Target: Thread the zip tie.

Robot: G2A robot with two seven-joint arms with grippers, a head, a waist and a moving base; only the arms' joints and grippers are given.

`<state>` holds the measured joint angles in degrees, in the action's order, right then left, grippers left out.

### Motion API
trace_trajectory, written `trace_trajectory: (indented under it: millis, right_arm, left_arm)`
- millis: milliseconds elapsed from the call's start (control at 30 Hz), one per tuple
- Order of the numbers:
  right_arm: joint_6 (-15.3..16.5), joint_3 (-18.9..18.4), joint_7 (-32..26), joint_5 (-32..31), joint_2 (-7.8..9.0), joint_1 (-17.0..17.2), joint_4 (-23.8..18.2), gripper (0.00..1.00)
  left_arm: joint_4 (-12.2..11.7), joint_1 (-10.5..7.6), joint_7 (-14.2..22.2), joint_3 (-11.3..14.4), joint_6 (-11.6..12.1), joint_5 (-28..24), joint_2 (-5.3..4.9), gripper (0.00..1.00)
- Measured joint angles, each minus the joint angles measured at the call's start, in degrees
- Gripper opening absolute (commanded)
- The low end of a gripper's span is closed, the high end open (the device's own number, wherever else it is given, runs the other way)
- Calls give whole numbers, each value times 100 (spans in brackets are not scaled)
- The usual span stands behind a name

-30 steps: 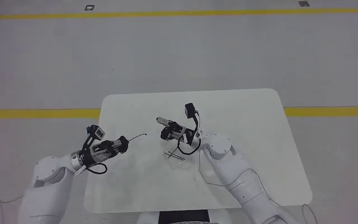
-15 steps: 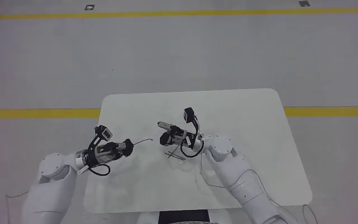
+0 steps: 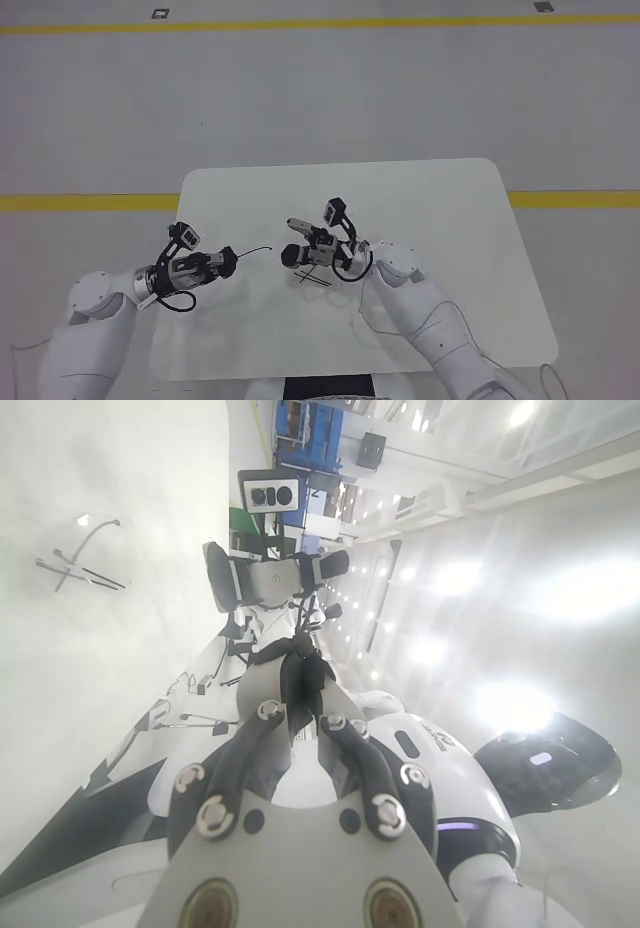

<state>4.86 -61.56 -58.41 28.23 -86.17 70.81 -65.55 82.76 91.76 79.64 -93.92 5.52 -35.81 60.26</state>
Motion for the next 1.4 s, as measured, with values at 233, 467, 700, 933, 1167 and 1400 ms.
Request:
trace_trajectory:
  millis: [233,467,700,933,1167,1400]
  right_arm:
    - [62,268,-242,718,-113,-314,579,41]
    - [218,507,-350,1174,-219,-494,994,18]
    - [375,570,-343,1287,-245,-566,1222,11]
    - [428,610,-571,1304,-228,-557,1216,15]
    - [427,640,-633,1280,-206,-536,1210,23]
    - [365,669,-679,1265,-187,-544,1215,23]
  left_arm:
    - [0,0,0,0,0,0,0,0]
    - [0,0,0,0,0,0,0,0]
    - [0,0,0,0,0,0,0,0]
    - [0,0,0,0,0,0,0,0]
    - [0,0,0,0,0,0,0,0]
    - [0,0,0,0,0,0,0,0]
